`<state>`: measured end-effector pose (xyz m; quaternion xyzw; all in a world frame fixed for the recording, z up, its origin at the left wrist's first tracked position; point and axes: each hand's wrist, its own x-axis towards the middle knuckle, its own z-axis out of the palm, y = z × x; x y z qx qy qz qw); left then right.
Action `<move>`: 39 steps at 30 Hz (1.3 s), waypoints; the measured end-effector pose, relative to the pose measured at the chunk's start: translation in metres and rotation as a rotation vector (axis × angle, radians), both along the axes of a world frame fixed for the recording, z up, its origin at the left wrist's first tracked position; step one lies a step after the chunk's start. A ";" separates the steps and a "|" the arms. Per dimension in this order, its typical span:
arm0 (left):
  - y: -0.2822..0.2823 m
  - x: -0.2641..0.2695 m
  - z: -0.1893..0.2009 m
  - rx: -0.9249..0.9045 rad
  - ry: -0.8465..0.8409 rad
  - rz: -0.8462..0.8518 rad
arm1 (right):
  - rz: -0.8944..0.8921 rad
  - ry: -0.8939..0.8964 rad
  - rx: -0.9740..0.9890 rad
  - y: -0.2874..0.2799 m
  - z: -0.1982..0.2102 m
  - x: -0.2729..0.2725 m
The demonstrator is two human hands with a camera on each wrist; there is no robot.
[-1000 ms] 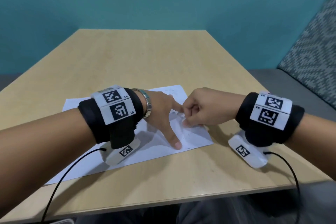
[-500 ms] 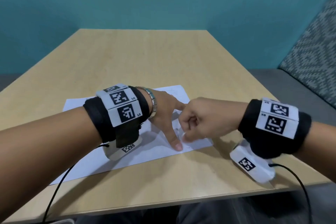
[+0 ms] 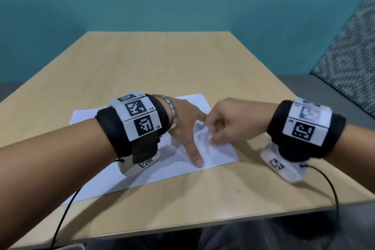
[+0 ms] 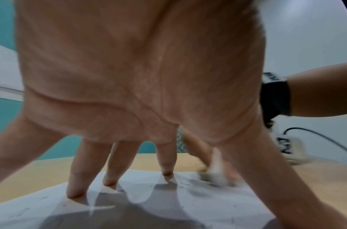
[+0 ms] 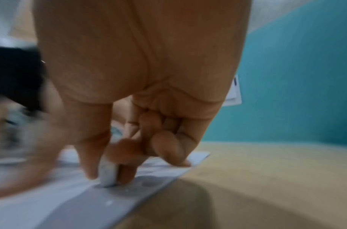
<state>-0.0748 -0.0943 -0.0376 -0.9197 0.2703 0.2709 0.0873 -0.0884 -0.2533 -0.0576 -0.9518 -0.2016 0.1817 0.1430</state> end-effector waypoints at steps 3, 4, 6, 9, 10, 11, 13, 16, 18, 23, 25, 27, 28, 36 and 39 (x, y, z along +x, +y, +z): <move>-0.001 0.001 -0.001 0.001 -0.002 -0.011 | 0.029 0.042 0.016 0.002 0.000 -0.007; -0.001 0.001 -0.002 0.007 -0.003 -0.009 | -0.011 0.003 0.004 -0.002 0.002 -0.001; -0.001 0.000 -0.002 0.019 -0.003 0.000 | -0.058 -0.029 -0.013 -0.006 0.004 0.007; -0.001 0.001 -0.001 0.008 -0.008 -0.015 | 0.019 0.082 0.007 0.002 0.000 -0.006; -0.001 0.002 -0.001 0.006 -0.010 -0.019 | 0.024 0.112 0.018 0.002 0.000 -0.009; -0.001 0.001 -0.002 0.006 -0.010 -0.020 | 0.006 0.102 0.019 0.001 0.001 -0.006; -0.001 0.001 -0.002 0.009 -0.010 -0.012 | -0.058 0.013 0.013 -0.007 0.004 0.004; -0.001 0.001 -0.001 0.001 -0.013 -0.006 | -0.042 0.046 0.020 -0.006 0.003 0.002; 0.000 0.001 -0.001 -0.006 -0.015 -0.011 | 0.003 0.155 0.032 -0.004 0.001 -0.006; 0.001 0.000 -0.002 -0.003 -0.008 0.003 | -0.073 0.025 0.004 -0.011 0.005 0.008; 0.001 0.000 -0.001 -0.005 -0.004 0.003 | -0.015 0.121 0.004 -0.006 0.004 0.001; 0.000 0.001 -0.001 -0.001 0.000 0.002 | -0.001 0.162 -0.008 -0.005 0.004 -0.001; 0.000 0.001 -0.001 0.004 -0.002 0.000 | -0.017 0.118 -0.020 -0.005 0.005 0.002; -0.001 0.001 -0.001 0.013 -0.007 -0.004 | -0.026 0.179 -0.025 -0.005 0.007 0.000; -0.001 0.001 -0.001 0.017 -0.009 -0.001 | -0.073 0.089 -0.041 -0.008 0.009 0.009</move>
